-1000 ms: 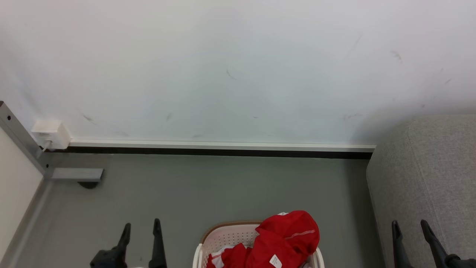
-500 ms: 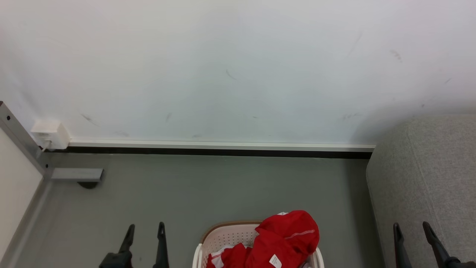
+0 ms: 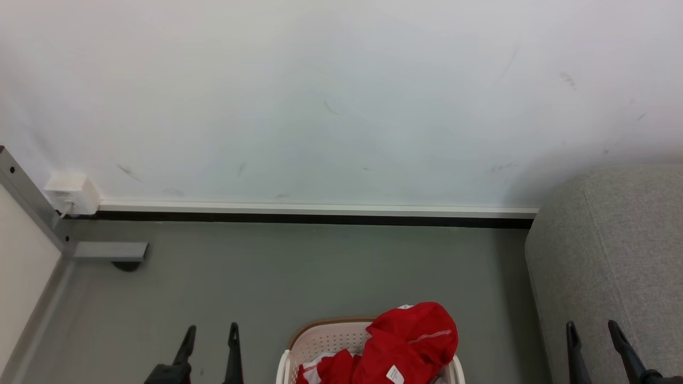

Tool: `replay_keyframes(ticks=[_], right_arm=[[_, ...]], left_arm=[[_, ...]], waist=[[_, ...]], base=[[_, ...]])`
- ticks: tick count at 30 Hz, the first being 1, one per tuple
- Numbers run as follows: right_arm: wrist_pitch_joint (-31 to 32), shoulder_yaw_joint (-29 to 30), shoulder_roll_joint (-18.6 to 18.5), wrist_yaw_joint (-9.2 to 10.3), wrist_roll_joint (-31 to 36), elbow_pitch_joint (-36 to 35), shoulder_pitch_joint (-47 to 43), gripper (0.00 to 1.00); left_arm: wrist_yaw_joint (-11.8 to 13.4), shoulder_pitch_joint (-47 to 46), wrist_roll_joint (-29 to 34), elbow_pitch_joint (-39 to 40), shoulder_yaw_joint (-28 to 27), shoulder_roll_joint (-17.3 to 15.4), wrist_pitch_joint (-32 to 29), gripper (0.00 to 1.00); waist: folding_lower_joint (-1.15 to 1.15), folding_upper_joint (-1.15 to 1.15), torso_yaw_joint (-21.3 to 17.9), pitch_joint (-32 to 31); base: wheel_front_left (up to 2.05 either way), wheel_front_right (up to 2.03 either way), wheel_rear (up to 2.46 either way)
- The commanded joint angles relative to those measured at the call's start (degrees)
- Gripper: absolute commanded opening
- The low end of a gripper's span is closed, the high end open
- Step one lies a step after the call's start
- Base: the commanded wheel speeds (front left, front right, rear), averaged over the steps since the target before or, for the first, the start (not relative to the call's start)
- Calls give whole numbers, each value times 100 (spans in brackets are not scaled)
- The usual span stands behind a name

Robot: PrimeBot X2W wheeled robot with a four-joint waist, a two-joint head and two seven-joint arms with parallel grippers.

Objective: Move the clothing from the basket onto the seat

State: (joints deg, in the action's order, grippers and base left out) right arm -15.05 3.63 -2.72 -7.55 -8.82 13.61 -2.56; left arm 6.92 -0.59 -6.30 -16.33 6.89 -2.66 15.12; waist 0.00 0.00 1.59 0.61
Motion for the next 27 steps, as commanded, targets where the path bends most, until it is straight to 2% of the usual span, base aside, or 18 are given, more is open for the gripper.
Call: replay_keyframes(ticks=[1,12,21,27], right_arm=[[-20,-8,-32,12,-24,11,-58,100],[-20,-51,-32,12,-35,-39,10,100],[-10,-141,-30,12,-27,-338,325,100],[-9,-191,-29,12,-62,-590,656,100]], left_arm=[[-21,50,-14,-21,-11,-40,6,100],[11,60,-42,15,-13,-39,5,100],[-50,-378,18,-27,157,-38,5,100],[-180,-1108,116,-639,531,-38,4,100]], waist=[[0,0,-2,-8],[0,0,-124,81],[0,0,-661,568],[0,0,-1006,1238]], base=[[0,0,0],[0,0,0],[0,0,0],[0,0,0]])
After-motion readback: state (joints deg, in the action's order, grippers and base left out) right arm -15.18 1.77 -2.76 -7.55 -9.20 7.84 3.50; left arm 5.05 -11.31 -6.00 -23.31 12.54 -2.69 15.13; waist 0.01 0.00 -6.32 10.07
